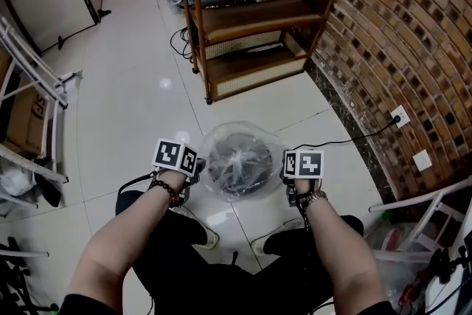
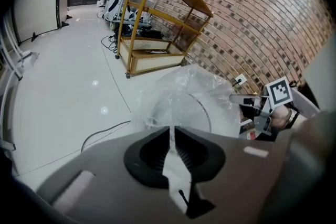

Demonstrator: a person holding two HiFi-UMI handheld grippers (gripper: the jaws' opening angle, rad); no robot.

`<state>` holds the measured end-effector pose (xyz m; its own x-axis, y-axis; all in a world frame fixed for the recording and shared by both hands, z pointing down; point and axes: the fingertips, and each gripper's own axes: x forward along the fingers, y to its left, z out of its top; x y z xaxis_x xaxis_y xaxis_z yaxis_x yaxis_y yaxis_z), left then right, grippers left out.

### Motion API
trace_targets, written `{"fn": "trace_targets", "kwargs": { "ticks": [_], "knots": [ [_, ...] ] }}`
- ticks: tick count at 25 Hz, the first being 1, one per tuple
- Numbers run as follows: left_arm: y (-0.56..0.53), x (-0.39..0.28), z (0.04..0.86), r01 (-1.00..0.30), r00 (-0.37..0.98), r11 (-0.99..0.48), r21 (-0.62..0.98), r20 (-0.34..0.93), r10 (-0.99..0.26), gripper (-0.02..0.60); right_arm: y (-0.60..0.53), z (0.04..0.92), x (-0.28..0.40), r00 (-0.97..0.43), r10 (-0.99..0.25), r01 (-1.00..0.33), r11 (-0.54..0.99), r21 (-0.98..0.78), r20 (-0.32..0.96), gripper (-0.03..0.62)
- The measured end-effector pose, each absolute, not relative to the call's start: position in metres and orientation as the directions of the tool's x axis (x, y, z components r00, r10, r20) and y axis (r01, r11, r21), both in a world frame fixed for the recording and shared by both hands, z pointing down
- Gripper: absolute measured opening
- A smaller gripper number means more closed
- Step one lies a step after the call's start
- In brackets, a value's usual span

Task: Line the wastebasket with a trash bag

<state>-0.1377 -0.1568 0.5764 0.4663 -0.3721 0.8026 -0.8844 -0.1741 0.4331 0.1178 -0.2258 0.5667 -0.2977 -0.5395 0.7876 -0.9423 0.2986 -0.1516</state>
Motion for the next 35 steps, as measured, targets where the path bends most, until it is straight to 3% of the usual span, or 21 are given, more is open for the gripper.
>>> {"fn": "trace_targets", "kwargs": {
  "ticks": [31, 35],
  "knots": [
    [-0.194, -0.136, 0.643, -0.894, 0.449, -0.155, 0.421, 0.844, -0.293, 0.037, -0.232, 0.659, 0.118, -0.295, -0.43, -0.945, 0.263, -0.195, 0.853, 0.009],
    [-0.198, -0.135, 0.651, -0.894, 0.447, -0.162, 0.417, 0.848, -0.284, 0.06, -0.232, 0.668, 0.116, -0.317, -0.416, -0.939, 0.262, -0.222, 0.852, 0.054]
  ]
}}
